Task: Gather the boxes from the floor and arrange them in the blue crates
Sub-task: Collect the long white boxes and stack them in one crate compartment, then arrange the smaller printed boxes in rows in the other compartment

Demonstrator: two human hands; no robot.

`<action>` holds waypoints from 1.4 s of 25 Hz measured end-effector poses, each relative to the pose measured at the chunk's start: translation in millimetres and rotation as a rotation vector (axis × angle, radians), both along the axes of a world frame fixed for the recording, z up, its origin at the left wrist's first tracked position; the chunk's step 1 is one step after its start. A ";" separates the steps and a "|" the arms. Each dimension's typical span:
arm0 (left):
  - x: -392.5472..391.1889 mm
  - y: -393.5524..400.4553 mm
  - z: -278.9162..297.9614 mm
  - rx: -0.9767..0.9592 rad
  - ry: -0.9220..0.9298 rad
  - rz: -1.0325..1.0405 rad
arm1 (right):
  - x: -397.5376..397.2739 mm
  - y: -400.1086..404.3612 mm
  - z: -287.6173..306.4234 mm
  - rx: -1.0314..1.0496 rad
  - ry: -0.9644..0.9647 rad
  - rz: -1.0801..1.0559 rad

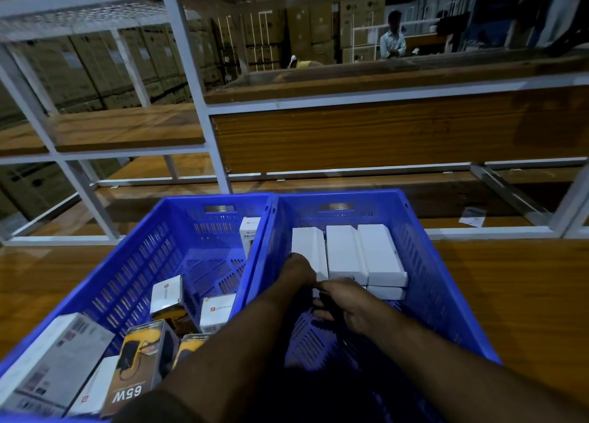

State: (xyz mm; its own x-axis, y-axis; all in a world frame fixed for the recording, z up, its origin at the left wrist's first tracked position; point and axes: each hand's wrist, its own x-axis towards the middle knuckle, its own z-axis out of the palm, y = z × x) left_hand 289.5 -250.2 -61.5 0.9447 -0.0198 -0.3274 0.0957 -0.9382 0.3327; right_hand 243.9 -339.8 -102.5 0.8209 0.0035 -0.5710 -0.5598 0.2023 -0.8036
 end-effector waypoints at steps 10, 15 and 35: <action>19.7 -9.7 -21.3 0.240 0.071 -0.113 | 11.8 -15.8 -0.5 -0.190 -0.035 -0.124; 31.7 -6.2 -29.3 0.213 -0.032 -0.112 | 3.4 -15.8 6.4 -0.209 -0.037 -0.067; -67.1 120.6 79.2 -0.648 -0.278 -0.203 | -38.0 45.3 91.1 -0.567 -0.653 0.213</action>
State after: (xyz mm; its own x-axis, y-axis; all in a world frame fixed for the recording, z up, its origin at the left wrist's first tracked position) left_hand 222.3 -129.6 17.6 0.9483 -0.3116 0.0607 -0.2280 -0.5354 0.8133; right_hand 205.9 -294.5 -11.4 0.9975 0.0527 0.0477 0.0642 -0.3786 -0.9233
